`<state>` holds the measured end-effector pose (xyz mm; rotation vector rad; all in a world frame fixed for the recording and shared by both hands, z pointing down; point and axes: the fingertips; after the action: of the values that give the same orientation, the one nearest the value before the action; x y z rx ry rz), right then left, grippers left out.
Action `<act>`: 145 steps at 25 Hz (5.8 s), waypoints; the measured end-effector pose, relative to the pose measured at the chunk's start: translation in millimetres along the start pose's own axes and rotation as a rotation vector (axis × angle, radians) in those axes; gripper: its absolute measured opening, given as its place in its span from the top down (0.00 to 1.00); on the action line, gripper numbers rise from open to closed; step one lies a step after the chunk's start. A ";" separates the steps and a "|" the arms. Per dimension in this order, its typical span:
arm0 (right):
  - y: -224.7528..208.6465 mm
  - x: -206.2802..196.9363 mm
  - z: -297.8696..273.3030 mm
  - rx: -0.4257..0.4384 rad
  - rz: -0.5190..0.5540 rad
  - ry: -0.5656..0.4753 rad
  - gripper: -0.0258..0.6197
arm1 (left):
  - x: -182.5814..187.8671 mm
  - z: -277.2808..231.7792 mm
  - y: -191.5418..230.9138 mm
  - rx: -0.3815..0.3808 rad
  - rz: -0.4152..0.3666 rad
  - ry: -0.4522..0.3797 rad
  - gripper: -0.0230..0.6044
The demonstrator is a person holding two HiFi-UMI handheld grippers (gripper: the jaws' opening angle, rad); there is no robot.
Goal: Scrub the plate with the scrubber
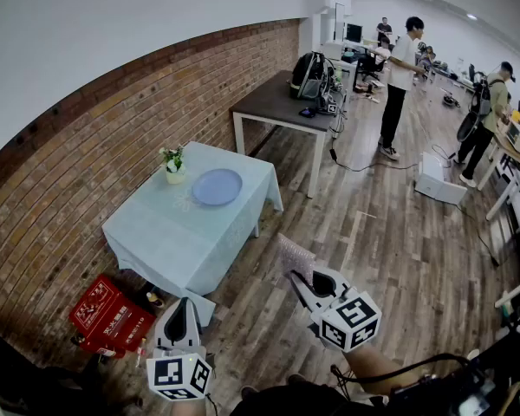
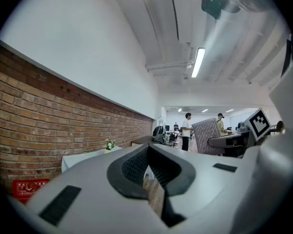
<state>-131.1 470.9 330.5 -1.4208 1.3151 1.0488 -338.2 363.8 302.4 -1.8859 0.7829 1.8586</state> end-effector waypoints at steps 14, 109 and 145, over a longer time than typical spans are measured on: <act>6.6 -0.2 4.2 -0.010 0.003 0.004 0.85 | -6.1 5.3 0.4 -0.030 0.033 0.017 0.95; -244.0 76.6 -524.1 0.148 0.063 0.197 0.85 | -48.6 -517.2 218.0 -0.012 0.160 0.196 0.95; -210.3 -69.4 -717.6 0.831 0.777 0.432 0.85 | -244.1 -552.9 236.8 0.581 0.449 0.413 0.79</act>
<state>78.3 -207.0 576.9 -0.4890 2.3627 0.4940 -46.8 -133.0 601.9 -1.7996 1.7829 1.2308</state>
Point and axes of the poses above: the fingertips, and each gripper's own axes: z backward along the fingers, y to its left, x out of its top, and after that the axes turned 5 degrees about y, right-handed
